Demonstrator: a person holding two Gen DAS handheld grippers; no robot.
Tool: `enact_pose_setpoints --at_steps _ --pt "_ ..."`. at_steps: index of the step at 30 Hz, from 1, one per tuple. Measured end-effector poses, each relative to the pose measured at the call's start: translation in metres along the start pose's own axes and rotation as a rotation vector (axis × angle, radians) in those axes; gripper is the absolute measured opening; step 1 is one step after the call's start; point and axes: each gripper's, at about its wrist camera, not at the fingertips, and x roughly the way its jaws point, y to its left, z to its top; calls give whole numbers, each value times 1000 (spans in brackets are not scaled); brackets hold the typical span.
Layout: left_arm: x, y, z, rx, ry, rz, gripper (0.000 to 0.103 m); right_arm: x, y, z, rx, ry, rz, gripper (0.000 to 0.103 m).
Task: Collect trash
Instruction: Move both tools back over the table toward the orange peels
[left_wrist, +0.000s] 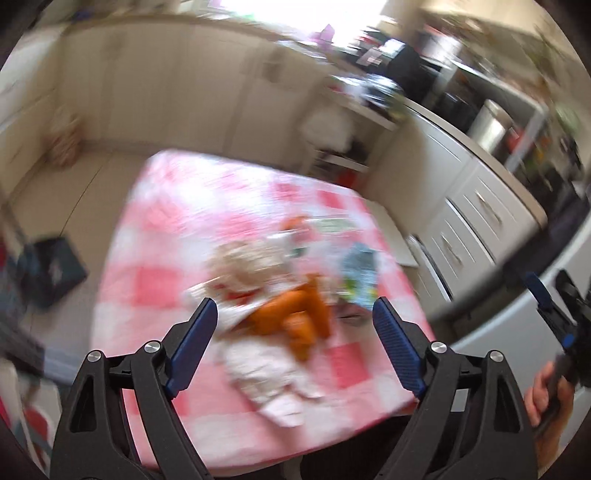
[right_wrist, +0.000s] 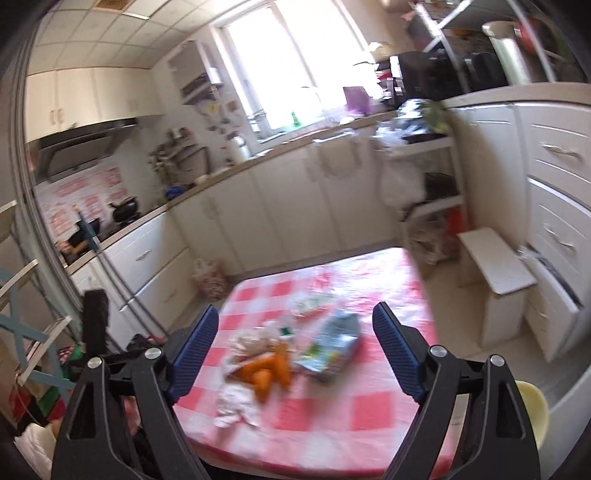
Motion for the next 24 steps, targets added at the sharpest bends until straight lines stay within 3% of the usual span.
enact_pose_setpoints --at_steps 2,4,6,9,11,17,24 --pt "-2 30 0 -120 19 13 82 27 22 -10 -20 32 42 84" --pt "-15 49 1 -190 -24 -13 83 47 37 -25 -22 73 67 84" --pt "-28 61 4 -192 -71 20 87 74 59 -42 -53 153 50 84" --pt "-38 75 1 -205 -87 55 88 83 85 -46 -154 158 104 86" --pt "-42 82 0 -216 -91 64 88 92 95 -52 -208 186 83 87" --pt "-54 102 -2 -252 -99 62 88 104 103 -61 -229 225 82 87" --pt "-46 94 -3 -218 -74 56 88 107 109 -66 -235 245 72 87"
